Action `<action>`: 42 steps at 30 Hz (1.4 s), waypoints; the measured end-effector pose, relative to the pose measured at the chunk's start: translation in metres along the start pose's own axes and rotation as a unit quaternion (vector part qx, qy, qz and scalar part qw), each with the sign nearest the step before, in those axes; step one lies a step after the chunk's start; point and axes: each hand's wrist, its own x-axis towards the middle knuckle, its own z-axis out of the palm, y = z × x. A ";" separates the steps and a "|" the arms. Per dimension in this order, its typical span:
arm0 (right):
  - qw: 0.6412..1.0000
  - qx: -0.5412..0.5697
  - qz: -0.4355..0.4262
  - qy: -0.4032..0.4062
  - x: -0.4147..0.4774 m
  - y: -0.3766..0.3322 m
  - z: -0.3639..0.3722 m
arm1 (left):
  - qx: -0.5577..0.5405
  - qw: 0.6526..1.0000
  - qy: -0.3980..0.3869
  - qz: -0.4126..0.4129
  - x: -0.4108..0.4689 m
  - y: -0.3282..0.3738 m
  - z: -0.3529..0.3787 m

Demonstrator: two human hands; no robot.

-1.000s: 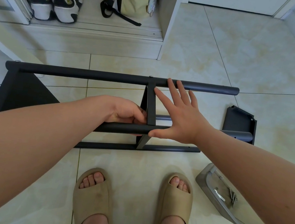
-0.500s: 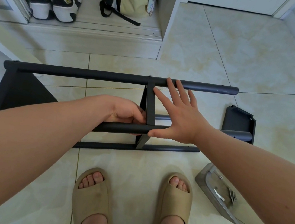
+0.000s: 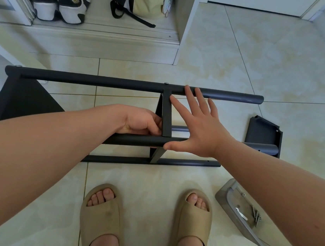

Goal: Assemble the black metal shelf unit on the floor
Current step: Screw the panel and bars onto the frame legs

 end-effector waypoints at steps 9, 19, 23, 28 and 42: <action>1.000 -0.003 0.002 -0.003 -0.001 0.000 -0.001 | 0.008 1.000 0.011 0.008 0.000 -0.001 -0.001; 1.000 -0.002 0.003 -0.005 -0.001 -0.001 -0.002 | -0.002 0.997 -0.007 -0.081 -0.004 0.003 0.000; 1.000 0.001 0.003 -0.002 -0.001 -0.001 -0.002 | 0.026 0.996 0.023 -0.084 -0.004 0.005 0.001; 1.000 -0.005 0.002 -0.001 -0.001 -0.002 -0.002 | 0.029 0.994 0.035 -0.098 -0.005 0.013 0.001; 1.000 0.001 0.001 0.002 -0.001 -0.001 -0.001 | 0.039 0.996 0.065 -0.043 -0.009 0.012 0.005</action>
